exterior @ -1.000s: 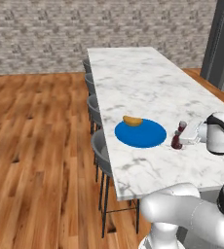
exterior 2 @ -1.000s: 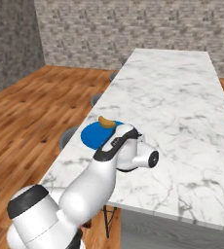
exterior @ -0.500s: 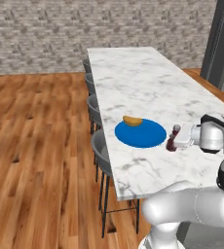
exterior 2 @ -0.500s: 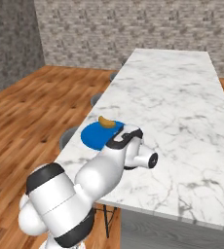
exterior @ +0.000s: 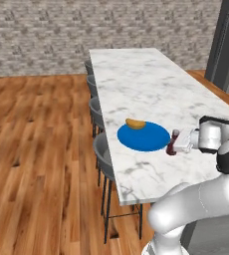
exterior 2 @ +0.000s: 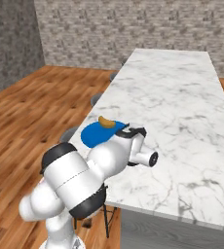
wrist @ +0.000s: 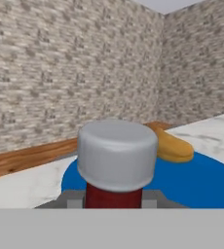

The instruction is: Move the hot dog bun to the plate on the dining table and place the condiment next to that plate. Then navigate to the fridge and take the sausage and place it on the plate as well.

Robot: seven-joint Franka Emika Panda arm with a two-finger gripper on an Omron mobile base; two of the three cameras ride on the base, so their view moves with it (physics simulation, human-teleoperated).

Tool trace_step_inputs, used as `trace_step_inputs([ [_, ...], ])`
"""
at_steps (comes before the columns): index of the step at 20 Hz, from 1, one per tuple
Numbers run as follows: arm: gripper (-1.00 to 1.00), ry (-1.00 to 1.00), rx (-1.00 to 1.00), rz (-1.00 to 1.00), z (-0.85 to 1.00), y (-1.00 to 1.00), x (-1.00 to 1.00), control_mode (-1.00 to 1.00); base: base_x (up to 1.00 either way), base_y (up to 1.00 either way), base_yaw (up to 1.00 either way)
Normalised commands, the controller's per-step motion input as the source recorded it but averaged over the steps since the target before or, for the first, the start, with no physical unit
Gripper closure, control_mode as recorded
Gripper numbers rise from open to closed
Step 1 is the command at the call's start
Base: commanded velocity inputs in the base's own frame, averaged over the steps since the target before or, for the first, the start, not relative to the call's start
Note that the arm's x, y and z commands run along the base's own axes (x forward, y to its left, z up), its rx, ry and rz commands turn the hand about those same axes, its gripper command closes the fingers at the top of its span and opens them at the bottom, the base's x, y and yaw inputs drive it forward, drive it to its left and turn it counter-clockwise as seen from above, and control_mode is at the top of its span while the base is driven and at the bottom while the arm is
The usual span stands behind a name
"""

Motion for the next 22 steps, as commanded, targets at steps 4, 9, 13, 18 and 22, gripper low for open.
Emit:
trace_step_inputs([
  [4, 1.0, 0.0, 0.0, 0.03, -0.28, -0.01, 0.53, -1.0, 0.0, 0.0, 0.0],
  [9, 1.0, 0.0, 0.0, 0.02, -0.34, -0.02, 0.51, -1.0, 0.0, 0.0, 0.0],
  [13, 1.0, 0.0, 0.0, 0.03, -0.38, -0.06, 0.3, -1.0, 0.0, 0.0, 0.0],
  [18, 1.0, 0.0, 0.0, 0.02, -0.28, -0.2, -0.02, -1.0, 0.0, 0.0, 0.0],
  [22, 1.0, 0.0, 0.0, 0.0, -0.14, -0.34, -0.21, -1.0, 0.0, 0.0, 0.0],
])
